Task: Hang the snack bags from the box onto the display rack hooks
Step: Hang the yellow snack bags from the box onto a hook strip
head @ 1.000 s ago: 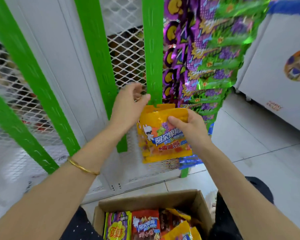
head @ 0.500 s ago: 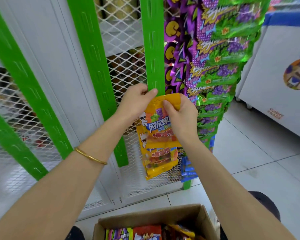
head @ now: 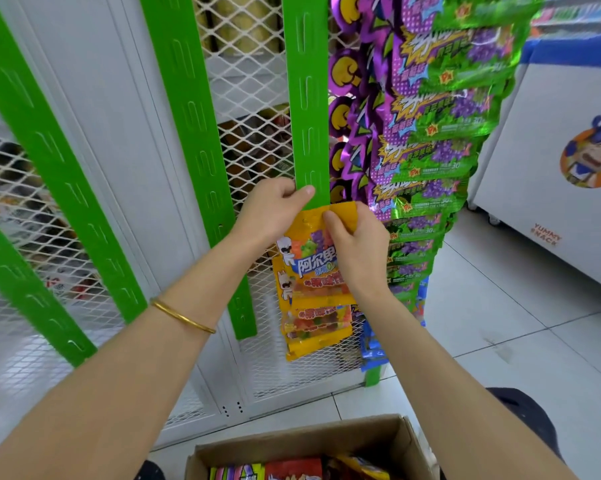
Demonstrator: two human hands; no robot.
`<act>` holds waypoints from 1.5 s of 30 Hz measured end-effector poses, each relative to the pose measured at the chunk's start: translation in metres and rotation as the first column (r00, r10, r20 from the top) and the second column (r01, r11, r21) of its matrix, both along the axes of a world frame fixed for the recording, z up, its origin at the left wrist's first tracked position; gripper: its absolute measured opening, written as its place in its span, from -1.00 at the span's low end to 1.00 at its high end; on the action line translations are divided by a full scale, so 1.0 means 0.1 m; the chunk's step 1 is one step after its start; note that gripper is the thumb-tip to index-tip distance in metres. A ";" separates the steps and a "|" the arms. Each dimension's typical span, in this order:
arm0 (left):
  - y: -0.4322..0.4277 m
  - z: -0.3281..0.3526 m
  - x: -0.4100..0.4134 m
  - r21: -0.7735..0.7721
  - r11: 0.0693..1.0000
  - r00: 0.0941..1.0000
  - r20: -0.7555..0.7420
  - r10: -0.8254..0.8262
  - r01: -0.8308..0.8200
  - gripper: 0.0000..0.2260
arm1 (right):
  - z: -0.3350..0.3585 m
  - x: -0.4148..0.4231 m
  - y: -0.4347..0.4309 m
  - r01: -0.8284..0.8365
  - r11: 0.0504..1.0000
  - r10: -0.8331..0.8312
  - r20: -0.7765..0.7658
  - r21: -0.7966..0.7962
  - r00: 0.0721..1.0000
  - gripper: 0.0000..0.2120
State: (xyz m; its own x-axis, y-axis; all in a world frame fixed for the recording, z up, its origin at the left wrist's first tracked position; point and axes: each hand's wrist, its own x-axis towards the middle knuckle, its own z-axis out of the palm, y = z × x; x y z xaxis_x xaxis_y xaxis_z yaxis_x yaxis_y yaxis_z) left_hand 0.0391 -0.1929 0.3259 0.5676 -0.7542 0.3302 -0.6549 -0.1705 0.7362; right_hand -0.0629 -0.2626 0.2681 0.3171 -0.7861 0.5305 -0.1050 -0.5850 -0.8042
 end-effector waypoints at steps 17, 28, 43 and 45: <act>0.05 -0.04 0.03 0.006 1.000 0.999 -0.023 -0.024 0.024 -0.66 | -0.13 0.05 -0.02 0.076 0.997 -0.072 -0.093 0.035 0.993 -0.72; 0.14 -0.20 0.00 -0.012 1.000 0.997 0.082 -0.005 0.006 -0.89 | -0.23 -0.10 0.05 0.013 0.999 -0.009 -0.084 0.052 0.996 -0.77; 1.09 -2.34 -0.45 0.018 0.999 0.986 0.167 0.029 -0.032 -0.73 | -2.70 -1.05 0.54 -0.199 0.868 0.496 -0.790 0.455 0.359 -0.73; 1.13 -2.53 -0.48 0.081 0.996 0.996 0.090 0.019 -0.027 -0.75 | -3.01 -1.08 0.60 -0.225 0.846 0.519 -0.844 0.484 0.137 -0.71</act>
State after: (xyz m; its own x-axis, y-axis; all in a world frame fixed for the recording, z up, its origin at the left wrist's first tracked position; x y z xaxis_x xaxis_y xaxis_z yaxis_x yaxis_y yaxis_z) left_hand -0.0089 -0.0802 0.0728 0.5562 -0.7680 0.3176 -0.7123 -0.2437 0.6583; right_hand -0.1714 -0.2029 -0.0327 0.7318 -0.4351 -0.5246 -0.6589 -0.6484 -0.3814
